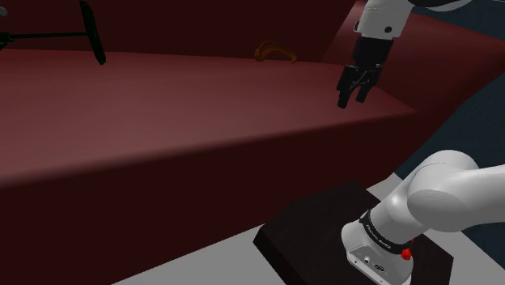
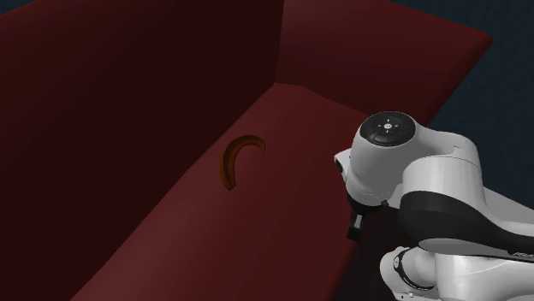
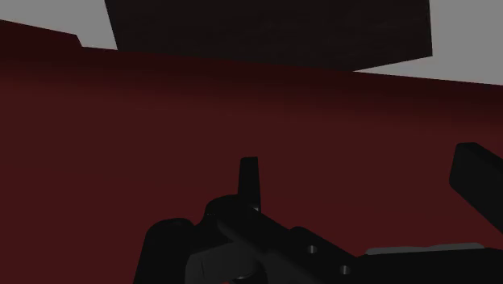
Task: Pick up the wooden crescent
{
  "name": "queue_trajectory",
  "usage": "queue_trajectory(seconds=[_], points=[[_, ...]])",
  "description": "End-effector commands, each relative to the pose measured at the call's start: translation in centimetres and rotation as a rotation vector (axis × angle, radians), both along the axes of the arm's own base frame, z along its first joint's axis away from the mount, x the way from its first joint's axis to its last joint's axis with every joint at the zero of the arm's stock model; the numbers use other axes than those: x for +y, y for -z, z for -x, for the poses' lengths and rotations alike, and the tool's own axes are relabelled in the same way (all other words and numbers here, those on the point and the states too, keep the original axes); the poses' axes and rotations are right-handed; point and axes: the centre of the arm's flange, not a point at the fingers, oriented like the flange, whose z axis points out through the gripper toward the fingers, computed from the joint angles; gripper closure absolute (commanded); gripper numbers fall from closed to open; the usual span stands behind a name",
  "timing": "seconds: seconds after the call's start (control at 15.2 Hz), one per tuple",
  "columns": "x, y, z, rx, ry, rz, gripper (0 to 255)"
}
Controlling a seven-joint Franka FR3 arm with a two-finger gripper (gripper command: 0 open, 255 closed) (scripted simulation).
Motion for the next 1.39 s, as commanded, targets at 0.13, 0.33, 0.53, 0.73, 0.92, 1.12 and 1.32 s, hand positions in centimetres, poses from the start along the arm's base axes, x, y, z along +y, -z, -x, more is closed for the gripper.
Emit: queue_trajectory(seconds=[0.13,0.33,0.53,0.73,0.92,1.12,1.32], points=[[-1.1,0.1,-2.1,-0.018,-0.006,0.002,0],[-2.8,0.1,-5.3,-0.045,-0.014,0.005,0],[-4.4,0.0,-8.4,-0.072,-0.023,0.008,0],[-6.0,-0.2,-11.6,-0.099,-0.031,0.011,0],[-7.5,-0.5,-14.8,-0.126,-0.040,0.014,0],[-9.1,-0.8,-18.0,-0.153,-0.048,0.017,0],[-10.6,-1.3,-21.2,-0.180,-0.057,0.020,0]])
